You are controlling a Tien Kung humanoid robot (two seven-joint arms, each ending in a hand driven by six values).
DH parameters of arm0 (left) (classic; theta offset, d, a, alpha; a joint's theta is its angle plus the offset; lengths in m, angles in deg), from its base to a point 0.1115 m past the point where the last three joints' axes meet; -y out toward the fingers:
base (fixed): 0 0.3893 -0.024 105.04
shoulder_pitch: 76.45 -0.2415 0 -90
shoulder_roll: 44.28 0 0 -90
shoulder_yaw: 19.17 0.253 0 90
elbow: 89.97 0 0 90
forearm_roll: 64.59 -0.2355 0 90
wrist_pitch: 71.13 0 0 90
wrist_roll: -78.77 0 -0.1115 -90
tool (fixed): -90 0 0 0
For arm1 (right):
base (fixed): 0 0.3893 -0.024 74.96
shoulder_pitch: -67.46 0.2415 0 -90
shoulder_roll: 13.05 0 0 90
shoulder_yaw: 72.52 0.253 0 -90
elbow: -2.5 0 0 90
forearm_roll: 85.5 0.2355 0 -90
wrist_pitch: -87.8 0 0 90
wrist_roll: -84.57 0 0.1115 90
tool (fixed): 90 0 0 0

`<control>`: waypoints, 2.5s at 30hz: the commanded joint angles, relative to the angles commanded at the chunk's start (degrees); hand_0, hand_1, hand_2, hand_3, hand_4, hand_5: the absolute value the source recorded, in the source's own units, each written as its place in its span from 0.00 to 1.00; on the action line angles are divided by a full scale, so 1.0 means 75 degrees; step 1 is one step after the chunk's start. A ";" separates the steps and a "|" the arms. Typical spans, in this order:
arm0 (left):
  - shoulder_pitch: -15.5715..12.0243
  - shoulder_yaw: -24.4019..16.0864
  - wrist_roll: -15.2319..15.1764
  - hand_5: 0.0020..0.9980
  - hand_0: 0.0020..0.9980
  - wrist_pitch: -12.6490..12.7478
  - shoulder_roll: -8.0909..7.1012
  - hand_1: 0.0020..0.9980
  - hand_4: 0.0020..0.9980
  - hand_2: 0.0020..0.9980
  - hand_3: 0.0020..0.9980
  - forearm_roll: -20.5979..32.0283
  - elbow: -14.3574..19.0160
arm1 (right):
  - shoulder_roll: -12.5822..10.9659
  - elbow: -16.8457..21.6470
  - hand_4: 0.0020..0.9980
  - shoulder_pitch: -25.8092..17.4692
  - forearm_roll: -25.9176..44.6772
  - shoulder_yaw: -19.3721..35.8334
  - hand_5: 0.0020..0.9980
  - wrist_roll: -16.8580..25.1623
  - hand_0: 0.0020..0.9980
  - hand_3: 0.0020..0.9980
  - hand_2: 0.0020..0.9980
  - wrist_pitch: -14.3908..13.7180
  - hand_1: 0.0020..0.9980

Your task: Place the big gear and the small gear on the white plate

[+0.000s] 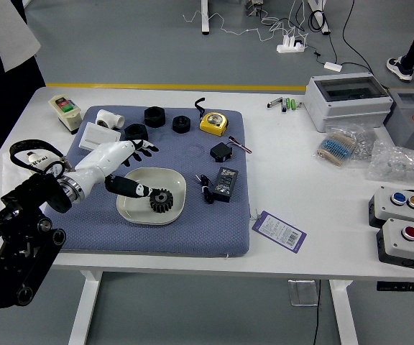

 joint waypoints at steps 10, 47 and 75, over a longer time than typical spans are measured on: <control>0.0551 -0.0341 -0.0215 0.08 0.49 0.0077 -0.0253 0.66 1.00 0.73 0.78 0.0000 -0.1144 | -0.0004 -0.0001 0.79 0.0032 0.0039 0.0057 0.68 0.0002 0.66 0.57 0.74 -0.0015 0.68; 0.1673 -0.0928 -0.0693 0.00 0.44 0.0878 0.0076 0.59 0.67 0.64 0.71 0.0000 -0.4568 | -0.0001 0.0022 0.79 0.0138 0.0005 0.0061 0.68 -0.0033 0.66 0.57 0.74 -0.0030 0.68; 0.1621 -0.0260 -0.0530 0.00 0.38 0.0699 -0.0074 0.49 0.27 0.53 0.59 0.0000 -0.4743 | 0.0022 0.0016 0.79 0.0105 -0.0016 0.0060 0.68 -0.0044 0.66 0.57 0.74 0.0001 0.68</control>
